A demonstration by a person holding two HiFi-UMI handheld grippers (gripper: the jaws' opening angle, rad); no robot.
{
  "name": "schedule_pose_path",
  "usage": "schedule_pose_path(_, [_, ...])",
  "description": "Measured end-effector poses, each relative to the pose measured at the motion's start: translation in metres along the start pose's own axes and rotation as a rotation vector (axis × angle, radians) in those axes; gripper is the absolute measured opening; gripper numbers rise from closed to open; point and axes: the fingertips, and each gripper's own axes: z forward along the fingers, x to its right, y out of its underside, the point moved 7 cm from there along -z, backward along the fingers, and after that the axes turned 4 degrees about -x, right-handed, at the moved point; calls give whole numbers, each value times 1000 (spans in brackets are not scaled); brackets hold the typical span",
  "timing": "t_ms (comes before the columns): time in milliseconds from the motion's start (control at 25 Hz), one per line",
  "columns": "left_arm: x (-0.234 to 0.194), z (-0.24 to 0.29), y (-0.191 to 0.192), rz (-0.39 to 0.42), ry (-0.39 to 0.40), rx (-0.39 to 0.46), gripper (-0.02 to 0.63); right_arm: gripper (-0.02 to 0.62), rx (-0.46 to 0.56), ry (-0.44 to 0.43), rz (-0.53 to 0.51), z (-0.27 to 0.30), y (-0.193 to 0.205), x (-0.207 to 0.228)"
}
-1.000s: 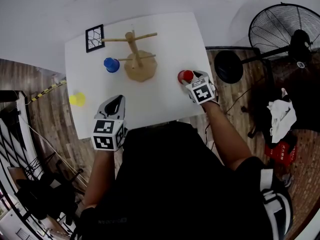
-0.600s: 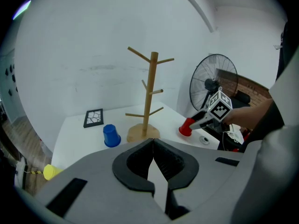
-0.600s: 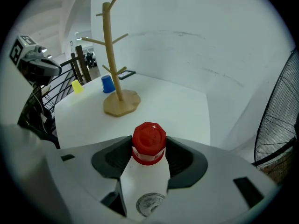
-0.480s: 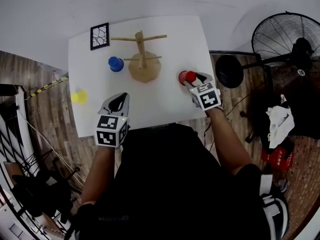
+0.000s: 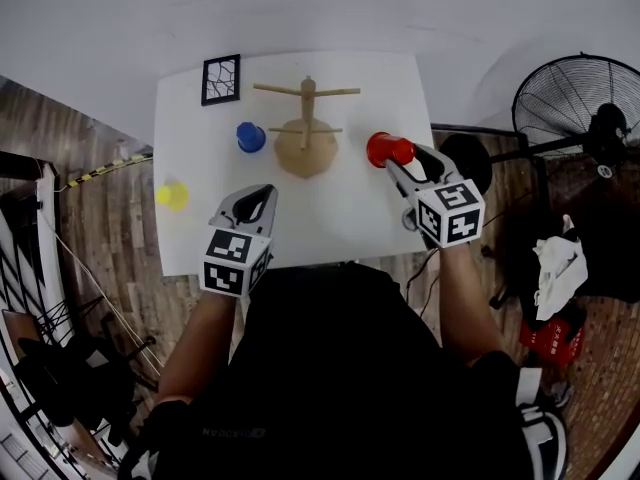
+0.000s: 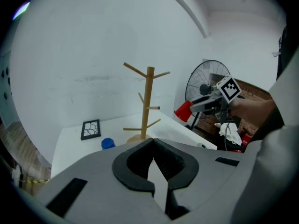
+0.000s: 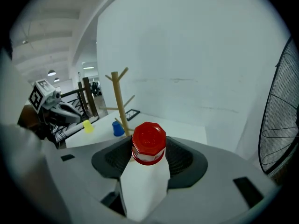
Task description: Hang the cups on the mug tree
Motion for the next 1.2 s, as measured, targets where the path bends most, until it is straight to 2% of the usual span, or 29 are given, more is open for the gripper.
schedule_pose_path(120, [0, -7, -11, 11, 3, 35, 15, 222, 92, -27, 46, -15, -19, -1])
schedule_pose_path(240, [-1, -14, -18, 19, -3, 59, 15, 222, 215, -91, 112, -34, -42, -3])
schedule_pose_path(400, [-3, -16, -18, 20, -8, 66, 15, 222, 389, -160, 178, -60, -74, -1])
schedule_pose_path(480, [-4, -18, -16, 13, -12, 64, 15, 222, 437, -188, 197, -65, -85, 0])
schedule_pose_path(720, [-7, -25, -11, 3, -29, 70, 15, 222, 461, -242, 223, -55, -98, -5])
schedule_pose_path(960, [-10, -33, -3, -10, -52, 67, 15, 222, 447, -284, 189, -41, -109, -16])
schedule_pose_path(1200, [-10, -40, 3, -41, -65, 77, 15, 222, 443, -292, 180, -26, -115, -22])
